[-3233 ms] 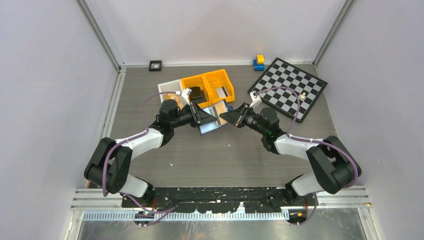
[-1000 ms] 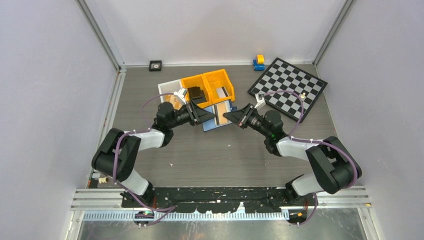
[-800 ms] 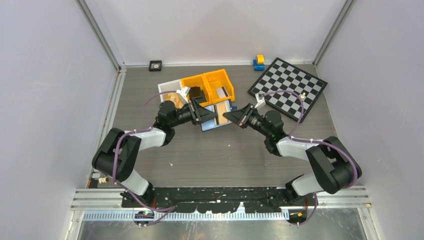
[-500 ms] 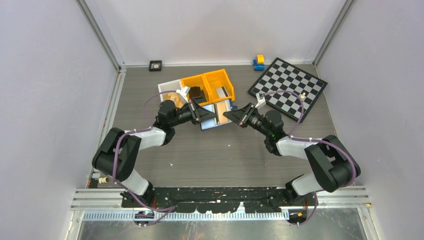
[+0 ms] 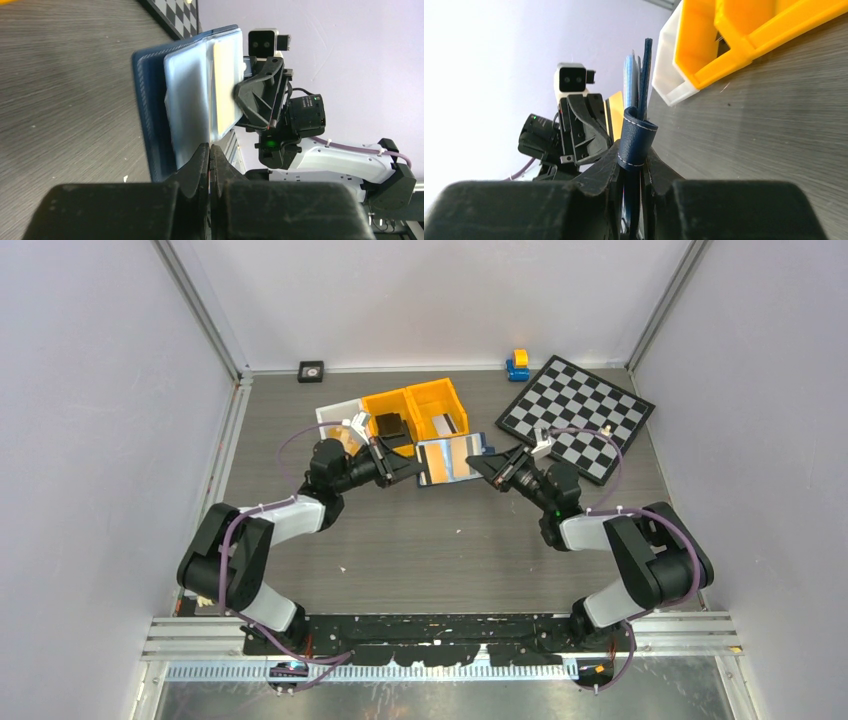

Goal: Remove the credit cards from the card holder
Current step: Place the credit card in the storage box, then remove the credit card from the card holder.

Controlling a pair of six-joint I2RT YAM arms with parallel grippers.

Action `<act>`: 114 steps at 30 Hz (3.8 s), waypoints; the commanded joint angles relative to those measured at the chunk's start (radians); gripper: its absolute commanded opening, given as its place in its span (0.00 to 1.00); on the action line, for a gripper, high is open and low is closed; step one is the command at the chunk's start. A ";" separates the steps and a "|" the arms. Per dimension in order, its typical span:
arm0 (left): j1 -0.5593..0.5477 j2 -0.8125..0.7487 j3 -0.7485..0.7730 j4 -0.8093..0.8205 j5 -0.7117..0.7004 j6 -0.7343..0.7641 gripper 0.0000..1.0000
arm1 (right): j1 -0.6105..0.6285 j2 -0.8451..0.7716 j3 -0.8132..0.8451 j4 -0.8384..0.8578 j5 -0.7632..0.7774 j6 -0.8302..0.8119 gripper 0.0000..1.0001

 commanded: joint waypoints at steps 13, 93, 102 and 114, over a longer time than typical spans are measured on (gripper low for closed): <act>0.114 -0.168 0.043 -0.409 -0.187 0.242 0.00 | -0.070 -0.334 -0.027 -0.462 0.315 -0.237 0.17; -0.021 -0.167 0.059 -0.335 -0.195 0.295 1.00 | -0.052 -0.097 0.006 -0.043 0.035 -0.051 0.01; -0.067 -0.142 0.008 -0.173 -0.144 0.246 0.95 | 0.033 -0.054 0.048 0.026 -0.018 -0.067 0.01; -0.067 -0.073 0.006 -0.076 -0.077 0.172 0.49 | 0.081 -0.007 0.083 0.046 -0.050 -0.066 0.01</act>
